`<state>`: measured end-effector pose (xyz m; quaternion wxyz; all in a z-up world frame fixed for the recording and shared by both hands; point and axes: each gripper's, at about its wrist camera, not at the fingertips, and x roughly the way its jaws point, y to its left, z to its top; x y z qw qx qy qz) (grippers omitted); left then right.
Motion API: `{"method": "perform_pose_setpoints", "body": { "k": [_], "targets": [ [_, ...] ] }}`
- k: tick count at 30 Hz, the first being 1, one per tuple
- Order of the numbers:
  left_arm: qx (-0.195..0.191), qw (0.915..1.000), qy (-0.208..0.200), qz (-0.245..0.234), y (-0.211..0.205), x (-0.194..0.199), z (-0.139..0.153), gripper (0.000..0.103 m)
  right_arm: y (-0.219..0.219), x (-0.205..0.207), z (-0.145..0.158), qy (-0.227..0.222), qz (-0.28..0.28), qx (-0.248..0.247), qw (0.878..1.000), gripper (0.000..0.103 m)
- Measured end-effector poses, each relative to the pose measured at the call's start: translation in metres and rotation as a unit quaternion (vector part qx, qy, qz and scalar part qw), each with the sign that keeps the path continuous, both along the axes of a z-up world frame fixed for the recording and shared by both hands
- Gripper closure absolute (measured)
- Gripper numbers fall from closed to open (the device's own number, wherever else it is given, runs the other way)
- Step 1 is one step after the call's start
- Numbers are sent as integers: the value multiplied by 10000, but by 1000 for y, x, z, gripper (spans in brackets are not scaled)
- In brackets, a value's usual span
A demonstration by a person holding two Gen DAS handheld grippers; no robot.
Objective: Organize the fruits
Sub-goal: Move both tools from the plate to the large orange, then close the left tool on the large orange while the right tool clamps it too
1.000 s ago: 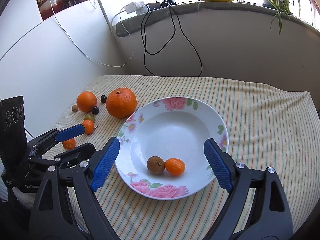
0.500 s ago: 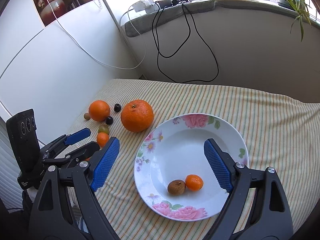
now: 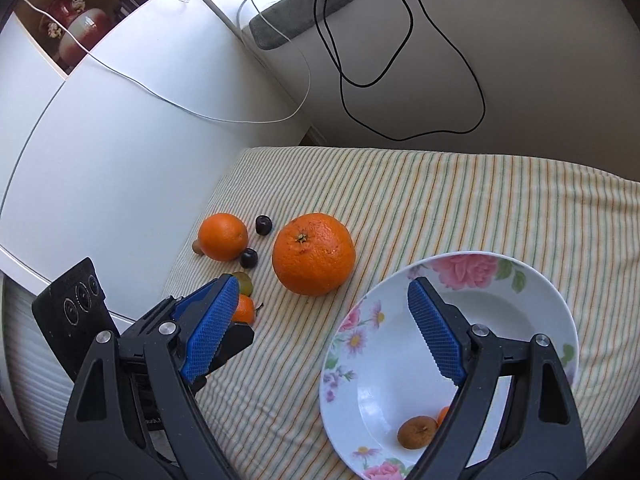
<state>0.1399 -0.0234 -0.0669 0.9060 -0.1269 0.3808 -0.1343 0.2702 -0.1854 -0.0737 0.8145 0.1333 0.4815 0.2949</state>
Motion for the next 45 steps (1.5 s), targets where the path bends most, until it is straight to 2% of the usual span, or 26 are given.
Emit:
{"method": "perform_pose_setpoints", "body": {
  "k": [7, 15, 20, 24, 30, 35, 36, 38, 45],
  "targets": [
    [-278, 9994, 202, 15, 5, 17, -8, 25, 18, 29, -15, 334, 83, 83, 9994, 14],
    [-247, 9992, 307, -38, 3, 31, -14, 25, 39, 53, -34, 516, 233, -34, 9984, 14],
    [-273, 9988, 395, -42, 2, 37, -19, 25, 50, 59, -41, 584, 387, -107, 9975, 15],
    [-297, 9986, 427, -45, 2, 42, -21, 25, 54, 62, -46, 635, 433, -139, 9969, 20],
    [-279, 9983, 503, -61, 2, 47, -26, 25, 60, 63, -53, 724, 496, -172, 9960, 20],
    [-229, 9980, 589, -89, 0, 52, -31, 28, 65, 64, -57, 782, 540, -186, 9953, 21],
    [-223, 9980, 592, -90, -1, 54, -32, 30, 67, 64, -59, 796, 554, -197, 9951, 26],
    [-196, 9980, 600, -71, -1, 55, -33, 34, 69, 64, -60, 792, 568, -262, 9949, 28],
    [-150, 9983, 563, -12, -2, 57, -33, 36, 69, 64, -62, 793, 518, -260, 9952, 31]
  ]
}}
